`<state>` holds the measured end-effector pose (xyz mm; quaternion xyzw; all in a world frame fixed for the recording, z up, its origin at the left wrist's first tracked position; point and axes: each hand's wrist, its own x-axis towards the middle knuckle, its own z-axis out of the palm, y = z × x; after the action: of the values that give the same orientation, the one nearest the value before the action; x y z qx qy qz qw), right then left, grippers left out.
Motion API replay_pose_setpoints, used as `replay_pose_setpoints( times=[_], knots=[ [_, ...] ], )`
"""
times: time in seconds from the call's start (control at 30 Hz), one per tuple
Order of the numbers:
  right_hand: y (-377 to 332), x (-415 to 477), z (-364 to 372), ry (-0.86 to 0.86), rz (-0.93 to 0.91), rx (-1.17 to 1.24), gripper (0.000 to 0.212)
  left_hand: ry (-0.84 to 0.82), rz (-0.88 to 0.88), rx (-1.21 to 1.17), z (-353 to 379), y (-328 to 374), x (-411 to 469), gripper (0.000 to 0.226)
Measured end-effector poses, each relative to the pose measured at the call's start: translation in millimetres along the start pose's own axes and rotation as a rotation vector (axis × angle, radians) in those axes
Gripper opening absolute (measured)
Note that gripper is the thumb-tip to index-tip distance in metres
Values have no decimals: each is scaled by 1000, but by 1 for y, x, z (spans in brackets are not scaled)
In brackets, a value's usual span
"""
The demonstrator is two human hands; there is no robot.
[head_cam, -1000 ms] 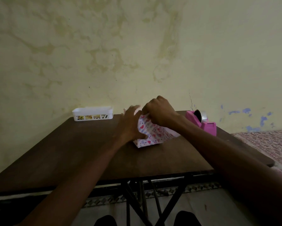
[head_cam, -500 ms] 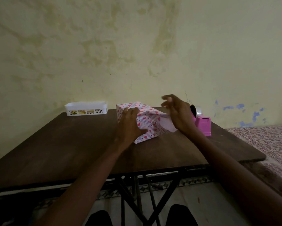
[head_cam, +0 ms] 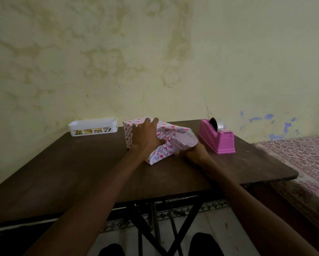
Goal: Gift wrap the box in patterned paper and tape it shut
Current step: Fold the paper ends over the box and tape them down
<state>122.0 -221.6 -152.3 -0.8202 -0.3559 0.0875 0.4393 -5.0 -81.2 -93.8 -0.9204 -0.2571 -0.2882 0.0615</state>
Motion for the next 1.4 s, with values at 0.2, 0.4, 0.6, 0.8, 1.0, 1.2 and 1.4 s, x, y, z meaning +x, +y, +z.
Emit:
replay_pose_setpoints(
  times=[0.2, 0.4, 0.6, 0.8, 1.0, 1.2, 1.4],
  knots=[
    [-7, 3, 18, 201, -30, 233, 24, 47, -12, -27, 1, 1, 5, 70],
    [-1, 5, 14, 311, 16, 300, 28, 80, -32, -4, 8, 5, 10, 67],
    [-4, 13, 17, 356, 83, 272, 40, 81, -2, -17, 10, 0, 10, 69],
    [-8, 19, 23, 330, 157, 303, 38, 70, 8, -4, 12, -4, 10, 70],
    [-9, 17, 23, 399, 117, 249, 43, 77, 18, 22, 12, -4, 8, 71],
    [-9, 14, 26, 269, 58, 484, 49, 87, 28, 19, 12, -4, 7, 74],
    [-8, 12, 22, 219, 62, 448, 53, 83, 16, -13, 13, -4, 5, 75]
  ],
)
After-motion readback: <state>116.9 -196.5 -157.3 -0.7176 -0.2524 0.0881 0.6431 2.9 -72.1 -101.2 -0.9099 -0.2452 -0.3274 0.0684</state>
